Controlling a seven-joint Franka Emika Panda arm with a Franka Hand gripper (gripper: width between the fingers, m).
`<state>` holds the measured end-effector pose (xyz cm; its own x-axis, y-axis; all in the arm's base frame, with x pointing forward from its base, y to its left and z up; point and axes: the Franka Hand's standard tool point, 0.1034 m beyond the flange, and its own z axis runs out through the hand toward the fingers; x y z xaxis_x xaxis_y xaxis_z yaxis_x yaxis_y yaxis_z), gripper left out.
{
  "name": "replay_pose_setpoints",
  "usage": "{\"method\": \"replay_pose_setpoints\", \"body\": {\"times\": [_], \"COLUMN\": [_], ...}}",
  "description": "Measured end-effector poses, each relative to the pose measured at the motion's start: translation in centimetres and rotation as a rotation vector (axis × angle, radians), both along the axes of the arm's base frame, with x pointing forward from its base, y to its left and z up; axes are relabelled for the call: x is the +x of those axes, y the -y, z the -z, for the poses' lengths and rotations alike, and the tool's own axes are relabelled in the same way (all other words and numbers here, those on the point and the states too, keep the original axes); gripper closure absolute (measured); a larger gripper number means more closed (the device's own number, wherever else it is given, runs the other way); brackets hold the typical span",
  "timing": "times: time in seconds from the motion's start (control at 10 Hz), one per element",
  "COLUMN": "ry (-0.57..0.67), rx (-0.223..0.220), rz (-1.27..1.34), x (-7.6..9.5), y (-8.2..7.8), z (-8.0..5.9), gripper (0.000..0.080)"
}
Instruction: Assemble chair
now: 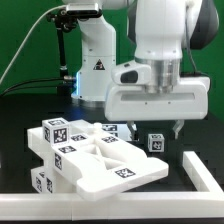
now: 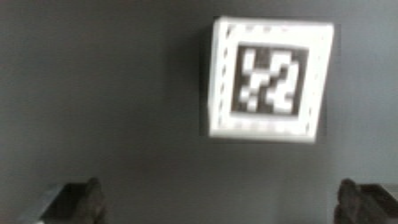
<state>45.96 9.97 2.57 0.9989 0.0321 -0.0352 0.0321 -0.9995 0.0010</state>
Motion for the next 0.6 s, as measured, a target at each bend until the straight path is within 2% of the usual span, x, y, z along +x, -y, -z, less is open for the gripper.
{"method": "replay_pose_setpoints", "body": {"times": [0.5,0.6], "ry": [-0.001,-0.01], "rx": [0.001,0.002], "rz": [0.012,0.012], "x": [-0.14,-0.84], "y": [-0.18,-0.53], "z": [0.08,0.34], "gripper": [0.0151,0.0151]}}
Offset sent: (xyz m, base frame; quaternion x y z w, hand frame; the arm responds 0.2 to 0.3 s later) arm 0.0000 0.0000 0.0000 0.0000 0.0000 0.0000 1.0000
